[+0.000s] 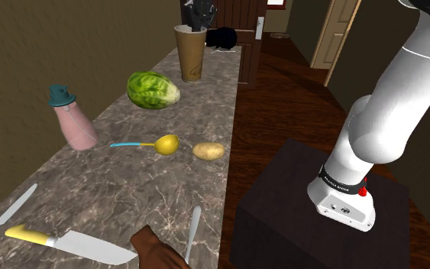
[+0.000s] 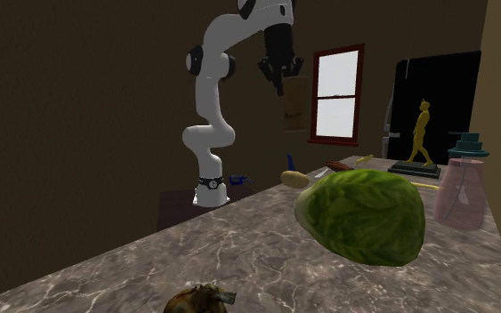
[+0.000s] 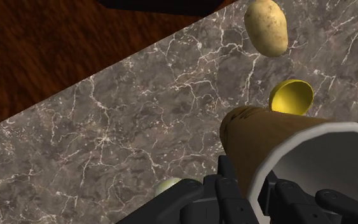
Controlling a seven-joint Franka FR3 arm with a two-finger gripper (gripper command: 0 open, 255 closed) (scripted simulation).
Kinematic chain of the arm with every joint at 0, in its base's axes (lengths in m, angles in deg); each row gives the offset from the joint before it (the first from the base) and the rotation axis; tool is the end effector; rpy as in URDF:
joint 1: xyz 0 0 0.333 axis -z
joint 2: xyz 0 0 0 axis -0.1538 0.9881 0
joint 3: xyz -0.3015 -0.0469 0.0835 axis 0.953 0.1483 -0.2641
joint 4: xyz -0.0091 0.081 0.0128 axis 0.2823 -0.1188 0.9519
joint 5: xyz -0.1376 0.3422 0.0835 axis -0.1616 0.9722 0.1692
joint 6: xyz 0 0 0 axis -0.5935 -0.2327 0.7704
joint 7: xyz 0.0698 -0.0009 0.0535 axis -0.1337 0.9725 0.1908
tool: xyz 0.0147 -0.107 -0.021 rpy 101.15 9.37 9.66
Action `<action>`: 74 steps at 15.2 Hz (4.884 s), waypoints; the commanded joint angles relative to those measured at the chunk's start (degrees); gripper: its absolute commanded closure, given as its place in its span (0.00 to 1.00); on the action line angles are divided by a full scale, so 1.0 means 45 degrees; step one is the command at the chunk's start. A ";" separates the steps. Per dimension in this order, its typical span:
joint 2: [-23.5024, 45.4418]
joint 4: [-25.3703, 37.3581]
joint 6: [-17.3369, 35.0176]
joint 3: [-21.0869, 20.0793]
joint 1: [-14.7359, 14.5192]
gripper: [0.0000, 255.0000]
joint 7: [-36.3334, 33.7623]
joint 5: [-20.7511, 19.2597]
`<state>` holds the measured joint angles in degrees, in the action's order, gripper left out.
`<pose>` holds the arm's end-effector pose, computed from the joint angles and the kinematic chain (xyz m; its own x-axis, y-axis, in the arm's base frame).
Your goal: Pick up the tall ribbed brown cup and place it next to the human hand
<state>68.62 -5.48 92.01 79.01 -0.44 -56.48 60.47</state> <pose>0.4943 0.1108 0.6591 0.9980 0.0426 0.0462 0.0480 -0.9910 -0.1247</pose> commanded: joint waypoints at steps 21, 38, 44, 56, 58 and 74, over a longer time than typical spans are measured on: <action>-0.1464 -0.1477 0.0828 -0.4202 -0.2580 1.00 -0.6688 0.0321; 0.2763 0.2867 0.0478 -0.7983 -0.5281 1.00 -1.3111 -0.2344; 0.5758 0.6371 -0.0684 -0.8546 -0.7804 1.00 -1.5367 -0.4642; 0.7227 0.6928 -0.0038 -0.8490 -0.9224 1.00 -1.6460 -0.5648; 0.7029 0.6254 0.0437 -0.8526 -0.8990 1.00 -1.6478 -0.5525; 0.6330 0.2403 0.3588 -0.8570 -0.7993 1.00 -1.6626 -0.5155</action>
<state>96.90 5.83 107.43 40.38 -36.36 -131.14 37.44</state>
